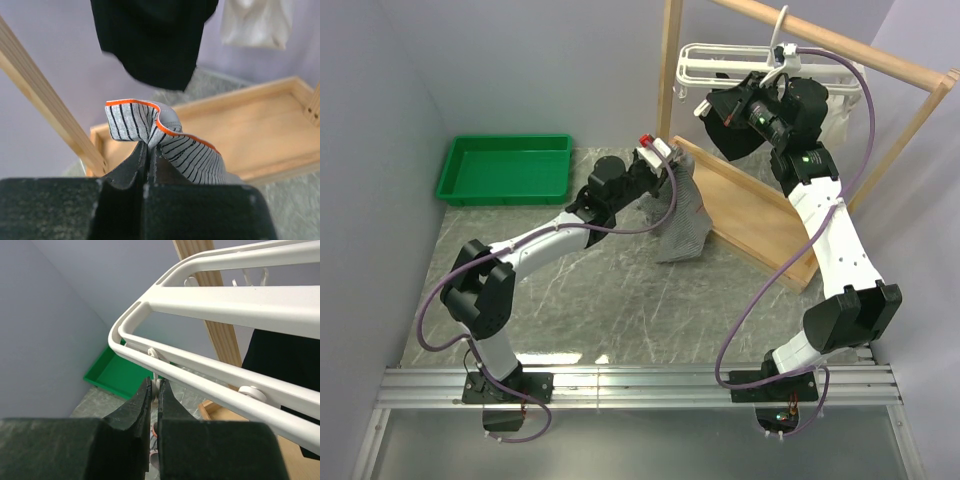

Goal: Clip the underwear to the hanger

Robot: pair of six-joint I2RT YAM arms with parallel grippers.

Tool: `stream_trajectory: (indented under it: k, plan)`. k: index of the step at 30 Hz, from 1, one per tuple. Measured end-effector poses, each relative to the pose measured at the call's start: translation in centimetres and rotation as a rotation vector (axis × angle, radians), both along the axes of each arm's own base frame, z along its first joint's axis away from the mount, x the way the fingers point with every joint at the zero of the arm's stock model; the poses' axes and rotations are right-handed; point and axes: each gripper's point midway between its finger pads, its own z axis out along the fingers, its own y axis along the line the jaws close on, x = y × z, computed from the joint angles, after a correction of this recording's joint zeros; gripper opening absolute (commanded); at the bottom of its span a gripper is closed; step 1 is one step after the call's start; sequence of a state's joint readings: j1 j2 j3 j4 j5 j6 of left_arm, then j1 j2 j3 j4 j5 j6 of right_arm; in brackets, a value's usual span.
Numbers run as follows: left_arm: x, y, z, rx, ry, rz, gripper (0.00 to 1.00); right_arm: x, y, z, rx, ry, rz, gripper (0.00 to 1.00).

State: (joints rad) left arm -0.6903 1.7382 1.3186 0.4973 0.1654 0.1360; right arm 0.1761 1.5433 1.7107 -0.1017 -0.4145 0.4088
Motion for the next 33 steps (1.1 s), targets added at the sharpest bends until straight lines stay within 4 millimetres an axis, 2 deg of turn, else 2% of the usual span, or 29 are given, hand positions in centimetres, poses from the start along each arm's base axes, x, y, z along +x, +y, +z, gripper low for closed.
stream_trajectory:
  k: [9, 16, 33]
  plan:
    - [-0.3, -0.8, 5.0, -0.028, -0.166, -0.027, 0.0, -0.4, 0.3, 0.1, 0.025, 0.007, 0.025, 0.0]
    - [-0.3, -2.3, 8.5, -0.064, -0.262, -0.055, 0.0, -0.6, 0.6, 0.4, 0.041, 0.005, 0.043, 0.0]
    - [0.2, -3.1, 8.0, -0.043, -0.274, -0.069, 0.0, -0.8, 0.5, 0.6, 0.04, -0.002, 0.064, 0.0]
